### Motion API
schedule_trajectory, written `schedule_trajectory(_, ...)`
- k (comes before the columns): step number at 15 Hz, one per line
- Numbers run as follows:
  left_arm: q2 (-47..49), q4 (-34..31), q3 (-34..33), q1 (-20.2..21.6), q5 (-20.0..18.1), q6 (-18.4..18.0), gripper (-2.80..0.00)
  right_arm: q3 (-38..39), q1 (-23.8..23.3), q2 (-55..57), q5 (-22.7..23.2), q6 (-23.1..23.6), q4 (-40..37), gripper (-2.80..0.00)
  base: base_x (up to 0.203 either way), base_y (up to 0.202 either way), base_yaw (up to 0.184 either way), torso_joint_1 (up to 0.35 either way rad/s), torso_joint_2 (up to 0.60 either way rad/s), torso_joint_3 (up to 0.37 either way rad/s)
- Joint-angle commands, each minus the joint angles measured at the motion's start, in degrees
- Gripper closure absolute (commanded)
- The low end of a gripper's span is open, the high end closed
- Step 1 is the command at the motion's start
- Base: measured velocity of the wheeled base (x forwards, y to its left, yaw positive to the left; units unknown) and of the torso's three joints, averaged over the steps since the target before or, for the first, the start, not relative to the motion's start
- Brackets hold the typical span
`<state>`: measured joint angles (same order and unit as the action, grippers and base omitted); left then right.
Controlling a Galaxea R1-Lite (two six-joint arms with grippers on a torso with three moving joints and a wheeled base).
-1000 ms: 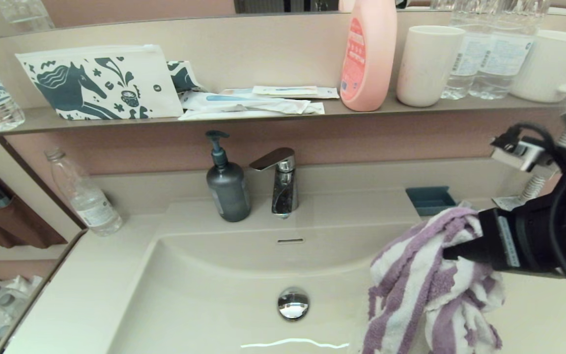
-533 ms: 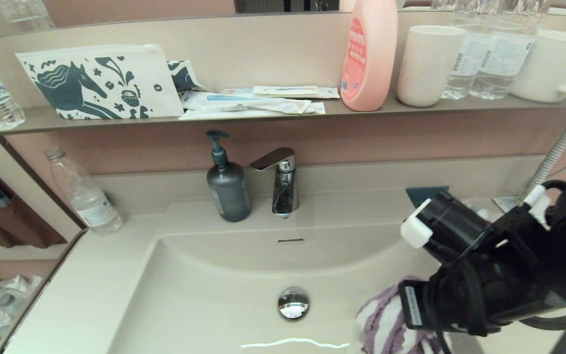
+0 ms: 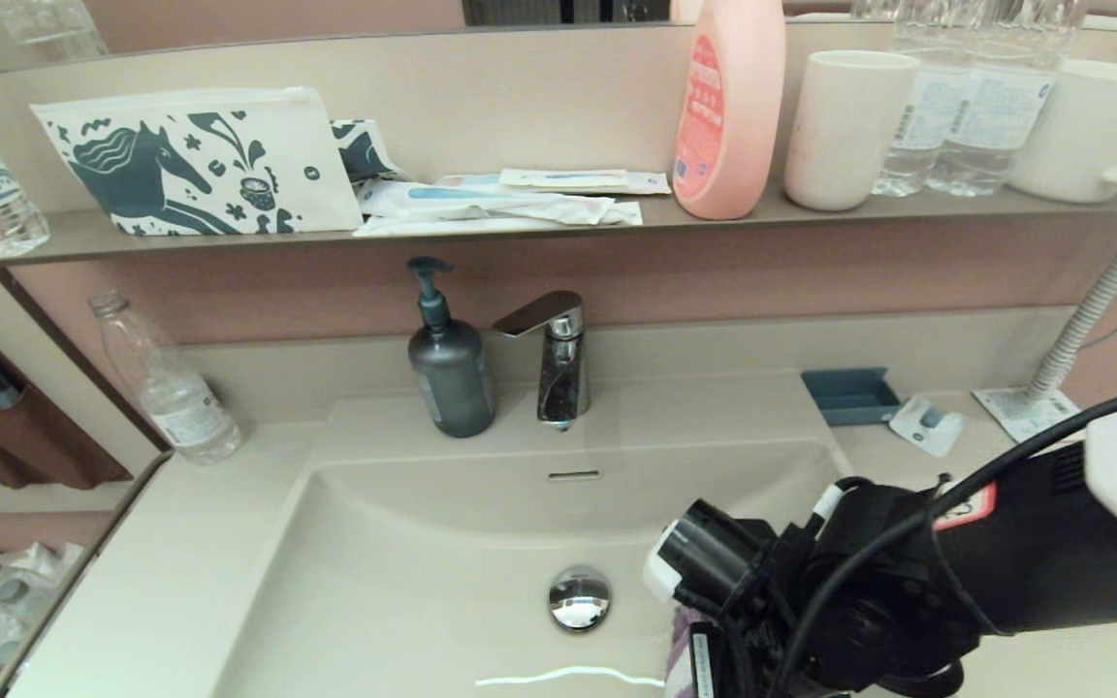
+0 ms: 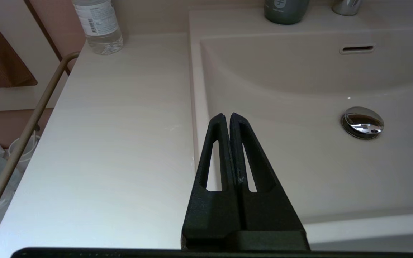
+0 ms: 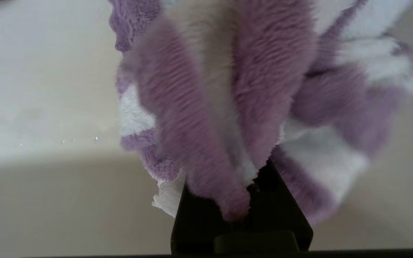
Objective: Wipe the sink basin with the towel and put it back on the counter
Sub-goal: Wipe the sink
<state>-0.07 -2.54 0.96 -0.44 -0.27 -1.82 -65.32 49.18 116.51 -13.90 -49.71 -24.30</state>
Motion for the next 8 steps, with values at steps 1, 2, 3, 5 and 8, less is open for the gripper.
schedule_trajectory(1,0.07,-0.01,0.00,0.00,0.00,-0.03,0.00,-0.13,0.76,4.83,-0.07,-0.29,1.74,0.00,0.000,0.000,0.000,0.000,0.00,0.000)
schedule_trajectory(2,0.07,-0.01,0.00,0.00,0.00,-0.03,0.00,-0.27,1.36,6.39,0.02,-0.31,2.97,0.00,0.000,0.000,0.000,0.000,0.00,0.000)
schedule_trajectory(3,0.07,-0.01,0.00,0.00,0.00,-0.03,0.00,-0.44,2.27,7.90,0.33,-0.32,4.38,0.00,0.000,0.000,0.000,0.000,0.00,0.000)
schedule_trajectory(5,0.07,-0.01,0.00,0.00,0.00,0.06,0.00,-0.51,3.45,10.17,2.18,-0.05,9.68,0.00,0.000,0.000,0.000,0.000,0.00,0.000)
schedule_trajectory(8,0.07,-0.01,0.00,0.00,0.00,-0.03,0.00,-1.98,4.39,12.84,5.16,1.95,16.59,0.00,0.000,0.000,0.000,0.000,0.00,0.000)
